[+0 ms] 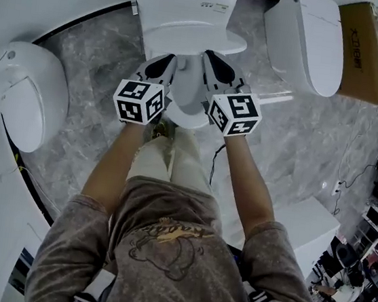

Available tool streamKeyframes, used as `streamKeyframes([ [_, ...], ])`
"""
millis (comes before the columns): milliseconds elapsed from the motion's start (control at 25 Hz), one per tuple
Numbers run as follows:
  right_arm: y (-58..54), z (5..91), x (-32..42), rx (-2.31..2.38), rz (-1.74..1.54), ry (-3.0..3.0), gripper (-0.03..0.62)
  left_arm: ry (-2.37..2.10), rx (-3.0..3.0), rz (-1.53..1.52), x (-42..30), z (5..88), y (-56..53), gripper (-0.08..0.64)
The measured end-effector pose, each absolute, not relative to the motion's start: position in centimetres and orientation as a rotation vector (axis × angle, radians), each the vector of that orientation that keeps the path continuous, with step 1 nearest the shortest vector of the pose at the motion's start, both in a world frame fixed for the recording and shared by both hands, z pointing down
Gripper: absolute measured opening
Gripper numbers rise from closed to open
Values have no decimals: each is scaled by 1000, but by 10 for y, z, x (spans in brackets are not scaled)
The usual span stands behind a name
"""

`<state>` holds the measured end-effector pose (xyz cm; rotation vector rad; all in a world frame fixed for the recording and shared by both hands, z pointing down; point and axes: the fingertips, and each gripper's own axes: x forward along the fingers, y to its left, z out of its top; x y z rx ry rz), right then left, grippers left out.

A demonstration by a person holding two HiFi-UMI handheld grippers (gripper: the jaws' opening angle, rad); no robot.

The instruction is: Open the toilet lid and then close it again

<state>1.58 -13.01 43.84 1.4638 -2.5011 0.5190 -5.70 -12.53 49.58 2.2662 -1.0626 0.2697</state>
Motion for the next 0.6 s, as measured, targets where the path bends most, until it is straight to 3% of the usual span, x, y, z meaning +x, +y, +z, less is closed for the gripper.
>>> streamKeyframes([
  [600, -250, 421, 2, 1283, 550, -2535, 28, -1253, 2206, 280, -68, 481, -235, 9],
])
